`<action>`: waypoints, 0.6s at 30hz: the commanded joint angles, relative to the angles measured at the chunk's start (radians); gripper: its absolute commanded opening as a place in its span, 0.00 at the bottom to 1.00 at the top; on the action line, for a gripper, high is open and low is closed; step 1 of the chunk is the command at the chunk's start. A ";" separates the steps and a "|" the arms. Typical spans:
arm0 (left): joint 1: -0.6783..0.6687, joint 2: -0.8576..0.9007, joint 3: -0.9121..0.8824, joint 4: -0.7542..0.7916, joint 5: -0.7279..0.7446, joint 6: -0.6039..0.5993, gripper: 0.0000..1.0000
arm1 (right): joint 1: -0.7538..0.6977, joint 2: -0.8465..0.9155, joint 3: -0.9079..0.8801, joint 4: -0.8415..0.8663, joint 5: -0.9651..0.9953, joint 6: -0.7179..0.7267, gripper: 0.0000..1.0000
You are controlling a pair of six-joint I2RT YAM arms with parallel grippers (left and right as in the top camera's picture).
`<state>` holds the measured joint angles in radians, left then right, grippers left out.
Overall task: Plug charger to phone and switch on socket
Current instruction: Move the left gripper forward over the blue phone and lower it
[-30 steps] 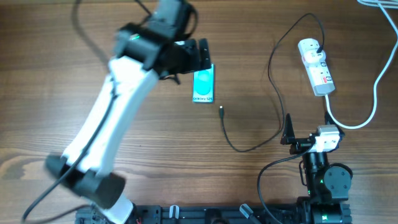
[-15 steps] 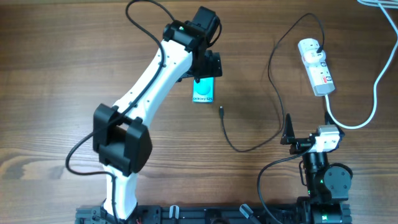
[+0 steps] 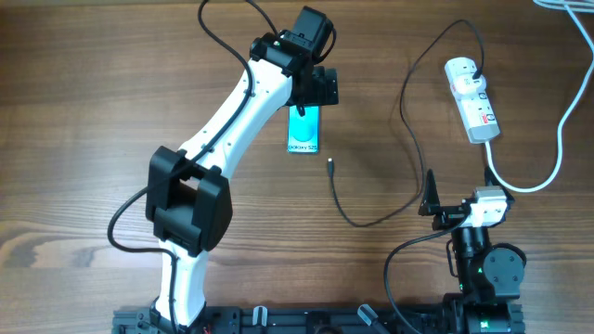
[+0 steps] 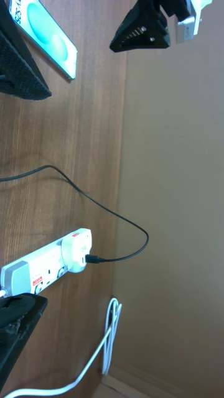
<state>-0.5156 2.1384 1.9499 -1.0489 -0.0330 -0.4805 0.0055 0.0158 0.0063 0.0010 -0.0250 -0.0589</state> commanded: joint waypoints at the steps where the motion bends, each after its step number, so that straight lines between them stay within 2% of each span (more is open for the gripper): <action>1: 0.002 0.060 -0.002 0.010 -0.010 0.032 1.00 | 0.004 -0.002 -0.001 0.003 0.001 -0.017 1.00; 13: 0.001 0.175 -0.002 0.029 -0.010 0.034 1.00 | 0.004 -0.002 -0.001 0.003 0.002 -0.017 1.00; 18: 0.001 0.206 -0.002 0.036 -0.010 0.114 1.00 | 0.004 -0.002 -0.001 0.003 0.002 -0.017 1.00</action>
<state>-0.5156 2.3104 1.9499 -1.0153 -0.0326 -0.4351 0.0055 0.0158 0.0063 0.0010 -0.0250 -0.0589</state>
